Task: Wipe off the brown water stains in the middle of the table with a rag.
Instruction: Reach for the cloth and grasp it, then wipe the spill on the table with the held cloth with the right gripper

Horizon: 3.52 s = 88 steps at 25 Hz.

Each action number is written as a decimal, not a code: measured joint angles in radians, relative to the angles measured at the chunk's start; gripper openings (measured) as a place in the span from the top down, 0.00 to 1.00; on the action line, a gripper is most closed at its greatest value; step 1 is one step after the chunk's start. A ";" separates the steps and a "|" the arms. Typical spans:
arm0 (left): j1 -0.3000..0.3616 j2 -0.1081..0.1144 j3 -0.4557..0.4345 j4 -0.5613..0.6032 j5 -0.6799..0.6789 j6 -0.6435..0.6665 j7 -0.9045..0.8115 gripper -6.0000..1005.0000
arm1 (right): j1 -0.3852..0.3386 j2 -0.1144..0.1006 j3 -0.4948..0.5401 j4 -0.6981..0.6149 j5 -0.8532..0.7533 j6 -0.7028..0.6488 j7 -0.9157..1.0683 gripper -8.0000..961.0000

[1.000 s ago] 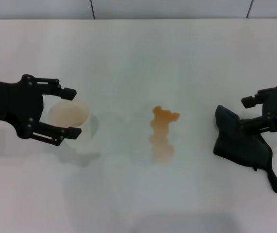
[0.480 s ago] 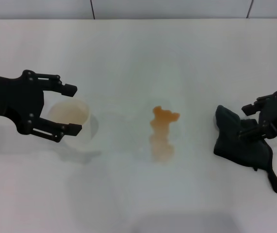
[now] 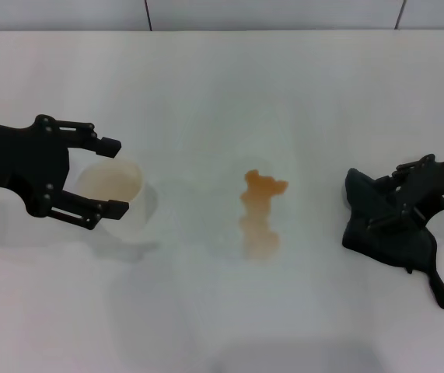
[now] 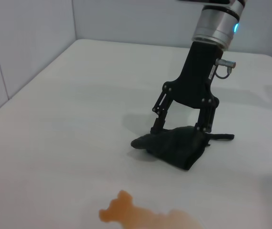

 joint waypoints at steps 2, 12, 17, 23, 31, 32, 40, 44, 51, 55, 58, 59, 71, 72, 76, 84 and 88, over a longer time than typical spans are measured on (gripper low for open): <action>0.000 0.000 0.000 0.000 0.001 -0.001 0.000 0.11 | -0.004 0.000 -0.010 0.003 -0.001 0.014 -0.001 0.18; 0.003 -0.003 0.000 0.000 0.003 -0.001 0.005 0.11 | -0.010 0.000 -0.017 0.031 -0.006 0.040 -0.006 0.18; 0.004 -0.005 0.000 0.000 0.004 -0.001 0.006 0.11 | -0.010 -0.001 -0.028 0.048 -0.025 0.060 -0.004 0.18; 0.005 -0.005 0.000 0.000 0.004 -0.001 0.004 0.11 | -0.010 -0.001 -0.034 0.055 -0.029 0.073 -0.007 0.20; 0.006 -0.005 0.000 0.000 0.004 -0.001 0.006 0.11 | -0.011 -0.001 -0.053 0.056 -0.053 0.098 -0.003 0.34; 0.006 -0.005 0.000 0.000 0.004 -0.001 0.006 0.11 | -0.011 0.000 -0.054 0.056 -0.054 0.101 -0.003 0.39; 0.006 -0.004 0.000 0.000 0.004 -0.003 0.008 0.11 | -0.010 0.000 -0.058 0.057 -0.062 0.107 -0.001 0.50; 0.007 -0.003 0.000 0.000 0.004 -0.004 0.009 0.11 | -0.010 0.000 -0.057 0.057 -0.063 0.114 0.002 0.52; 0.006 -0.002 0.000 0.000 0.004 -0.005 0.009 0.11 | -0.009 0.000 -0.056 0.067 -0.068 0.125 0.012 0.80; 0.007 -0.003 0.000 0.000 0.004 -0.007 0.009 0.11 | -0.010 0.000 -0.060 0.068 -0.073 0.130 0.020 0.87; 0.007 -0.004 0.000 0.000 0.004 -0.008 0.009 0.11 | -0.011 0.000 -0.068 0.068 -0.078 0.131 0.035 0.88; 0.007 -0.004 0.000 0.000 0.004 -0.009 0.010 0.11 | -0.011 0.000 -0.073 0.066 -0.077 0.130 0.039 0.89; 0.004 -0.005 0.000 -0.007 0.006 -0.012 0.039 0.11 | 0.024 0.002 -0.216 0.040 0.026 0.136 0.087 0.91; 0.004 -0.005 0.000 -0.007 0.006 -0.012 0.039 0.11 | 0.032 0.002 -0.230 0.040 0.035 0.137 0.094 0.91; 0.002 -0.006 0.000 -0.007 0.006 -0.012 0.039 0.11 | 0.065 0.005 -0.298 0.041 0.041 0.144 0.130 0.91; 0.007 -0.014 0.000 -0.002 0.001 -0.011 0.039 0.12 | 0.113 0.011 -0.389 0.041 0.075 0.135 0.164 0.91; 0.009 -0.017 0.000 -0.002 -0.001 -0.011 0.039 0.12 | 0.135 0.011 -0.425 0.042 0.086 0.130 0.179 0.91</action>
